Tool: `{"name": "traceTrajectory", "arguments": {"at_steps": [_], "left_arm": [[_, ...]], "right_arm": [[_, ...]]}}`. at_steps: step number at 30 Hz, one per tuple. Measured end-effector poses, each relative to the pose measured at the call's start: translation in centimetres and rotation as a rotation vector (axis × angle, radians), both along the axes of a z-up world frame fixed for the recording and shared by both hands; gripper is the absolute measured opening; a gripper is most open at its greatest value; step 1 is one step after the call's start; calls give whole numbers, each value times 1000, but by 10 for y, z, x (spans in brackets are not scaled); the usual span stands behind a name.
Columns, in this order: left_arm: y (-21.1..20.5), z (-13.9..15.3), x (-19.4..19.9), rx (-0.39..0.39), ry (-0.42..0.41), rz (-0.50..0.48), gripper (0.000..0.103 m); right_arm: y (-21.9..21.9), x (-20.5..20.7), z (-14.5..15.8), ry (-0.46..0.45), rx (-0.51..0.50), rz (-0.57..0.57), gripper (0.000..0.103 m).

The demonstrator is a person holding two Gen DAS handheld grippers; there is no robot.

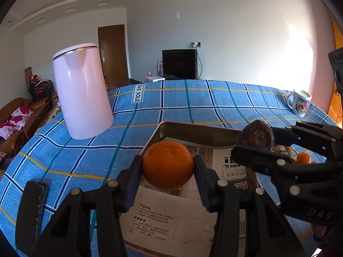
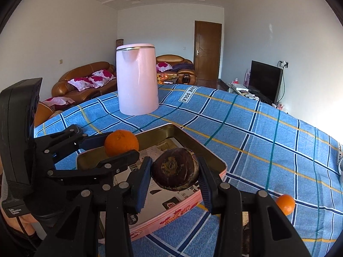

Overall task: Organize fruits
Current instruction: 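Carry both fruits into the pink tin box and open both tools, then grasp the purple beet with the right tool while the left tool grasps a dark round fruit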

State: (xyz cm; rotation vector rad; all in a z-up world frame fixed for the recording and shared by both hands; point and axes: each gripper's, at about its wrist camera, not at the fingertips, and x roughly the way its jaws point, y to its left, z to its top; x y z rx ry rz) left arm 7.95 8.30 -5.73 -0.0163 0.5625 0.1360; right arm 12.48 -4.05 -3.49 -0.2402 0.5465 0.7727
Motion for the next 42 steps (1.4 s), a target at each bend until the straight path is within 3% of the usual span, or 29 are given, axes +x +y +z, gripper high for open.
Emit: {"name": "traceTrajectory", "arguments": {"at_steps": [9, 21, 25, 27, 29, 30, 37, 42], "left_arm": [[8, -4, 10, 19, 44, 2, 49], [13, -7, 13, 30, 72, 23, 50], [12, -3, 7, 30, 51, 29, 51], [10, 1, 1, 23, 36, 27, 57], [6, 6, -8, 19, 0, 25, 73], [2, 9, -12, 18, -16, 18, 74], [-39, 18, -23, 0, -51, -85, 81], [-77, 14, -22, -10, -36, -175, 81]], "right_arm": [[16, 12, -24, 64, -34, 2, 44], [22, 20, -32, 115, -49, 31, 45], [19, 19, -30, 111, -40, 18, 53], [13, 15, -25, 110, -22, 17, 60], [3, 8, -19, 92, -10, 8, 71], [-4, 2, -15, 75, -6, 4, 71], [-83, -37, 6, -32, 30, -122, 80], [-141, -56, 2, -69, 26, -266, 84]]}}
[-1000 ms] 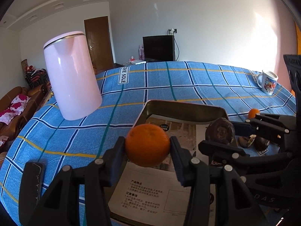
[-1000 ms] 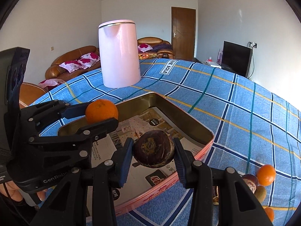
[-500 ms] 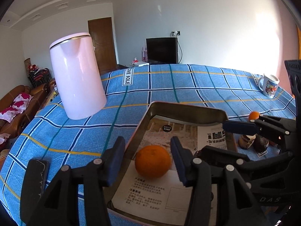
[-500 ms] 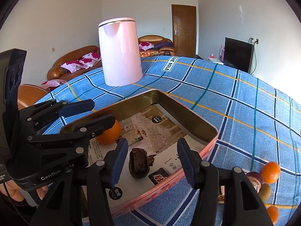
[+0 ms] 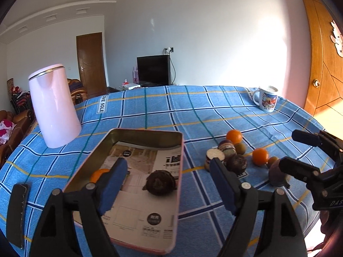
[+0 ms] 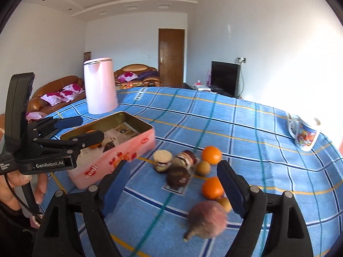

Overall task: Organize fruits
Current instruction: 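Grasp the purple beet with the right tool while the left tool grasps a dark round fruit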

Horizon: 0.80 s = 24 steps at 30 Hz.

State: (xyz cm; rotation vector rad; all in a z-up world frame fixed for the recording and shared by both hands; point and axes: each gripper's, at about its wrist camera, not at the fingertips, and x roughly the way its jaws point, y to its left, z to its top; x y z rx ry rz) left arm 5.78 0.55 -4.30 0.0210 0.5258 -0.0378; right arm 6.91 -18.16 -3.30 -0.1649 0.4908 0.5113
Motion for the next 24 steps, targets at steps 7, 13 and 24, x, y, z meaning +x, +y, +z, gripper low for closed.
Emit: {"name": "traceTrajectory", "arguments": {"at_steps": [7, 13, 24], "left_arm": [[-49, -16, 9, 32, 57, -95, 81], [-63, -24, 19, 32, 97, -122, 81], [-78, -32, 36, 47, 166, -169, 80]], "right_arm": [[-31, 0, -27, 45, -11, -62, 84], [-36, 8, -42, 90, 7, -64, 84], [-41, 12, -46, 122, 26, -57, 52]]}}
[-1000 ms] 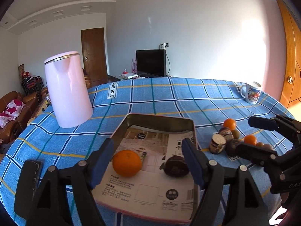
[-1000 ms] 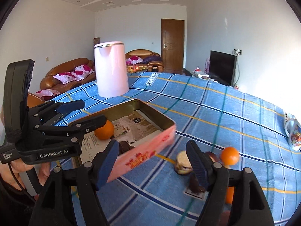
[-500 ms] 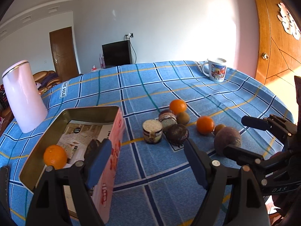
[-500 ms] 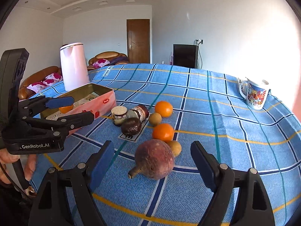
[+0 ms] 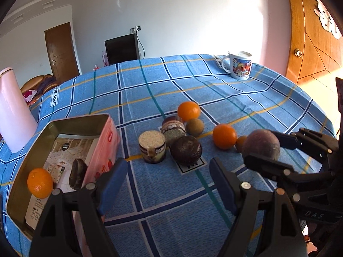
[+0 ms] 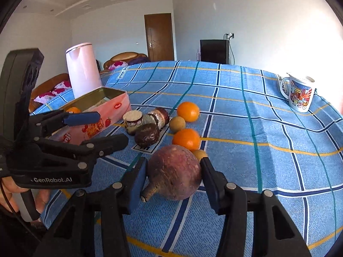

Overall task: Organize fruits
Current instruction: 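Grasp the purple beet with the right tool while the left tool grasps a dark round fruit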

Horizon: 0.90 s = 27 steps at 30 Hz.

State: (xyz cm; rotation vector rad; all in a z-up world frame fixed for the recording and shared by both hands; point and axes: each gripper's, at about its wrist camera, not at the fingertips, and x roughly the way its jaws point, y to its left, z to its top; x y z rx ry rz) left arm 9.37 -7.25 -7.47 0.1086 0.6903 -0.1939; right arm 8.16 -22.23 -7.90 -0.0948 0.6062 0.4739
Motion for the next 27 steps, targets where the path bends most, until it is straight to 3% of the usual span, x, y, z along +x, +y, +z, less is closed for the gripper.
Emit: {"name": "traceTrajectory", "arguments": {"at_steps": [3, 7, 15, 18, 20, 27], "left_arm": [[-8, -4, 9, 9, 27, -17, 77], [-17, -10, 23, 2, 87, -40, 60], [-27, -16, 44, -37, 181, -39, 54], [-29, -17, 50, -32, 190, -34, 53], [-28, -19, 52, -34, 202, -29, 41], [-22, -9, 40, -67, 134, -28, 41]], "right_arm": [[-11, 3, 10, -42, 15, -46, 52], [-22, 14, 10, -38, 28, -86, 52], [-23, 20, 8, -20, 37, -71, 53], [-24, 22, 7, 0, 48, -61, 53], [-22, 21, 6, 1, 46, -55, 53], [-25, 18, 7, -12, 59, -52, 53]]}}
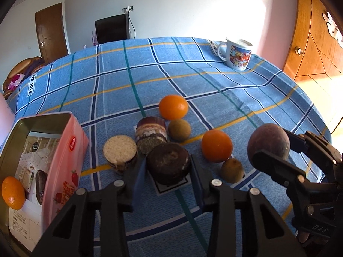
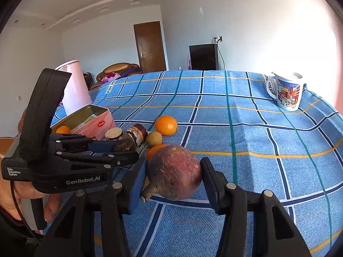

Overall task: Organize fruits
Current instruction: 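Grasp the purple beet with the right tool while the left tool grasps a dark round fruit, then carry the beet and dark fruit into the pink tin and open both tools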

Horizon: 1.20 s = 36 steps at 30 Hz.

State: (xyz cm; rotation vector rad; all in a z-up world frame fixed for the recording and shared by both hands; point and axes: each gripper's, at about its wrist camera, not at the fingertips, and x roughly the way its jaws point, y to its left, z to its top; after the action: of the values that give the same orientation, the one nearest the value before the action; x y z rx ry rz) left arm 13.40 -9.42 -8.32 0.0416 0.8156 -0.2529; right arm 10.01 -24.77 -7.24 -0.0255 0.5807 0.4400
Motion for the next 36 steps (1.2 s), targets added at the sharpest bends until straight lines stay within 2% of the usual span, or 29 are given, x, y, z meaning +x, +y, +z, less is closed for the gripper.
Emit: {"name": "traceTrajectory", "arguments": {"at_steps": [12, 21, 36], "left_arm": [[7, 21, -24, -4, -169, 29, 41], [9, 21, -36, -24, -212, 37, 41], [7, 24, -52, -4, -286, 47, 41]], "right_arm": [[-2, -14, 6, -101, 6, -6, 53], [-2, -23, 9, -161, 11, -8, 52], [-2, -35, 11, -234, 10, -6, 53]]}}
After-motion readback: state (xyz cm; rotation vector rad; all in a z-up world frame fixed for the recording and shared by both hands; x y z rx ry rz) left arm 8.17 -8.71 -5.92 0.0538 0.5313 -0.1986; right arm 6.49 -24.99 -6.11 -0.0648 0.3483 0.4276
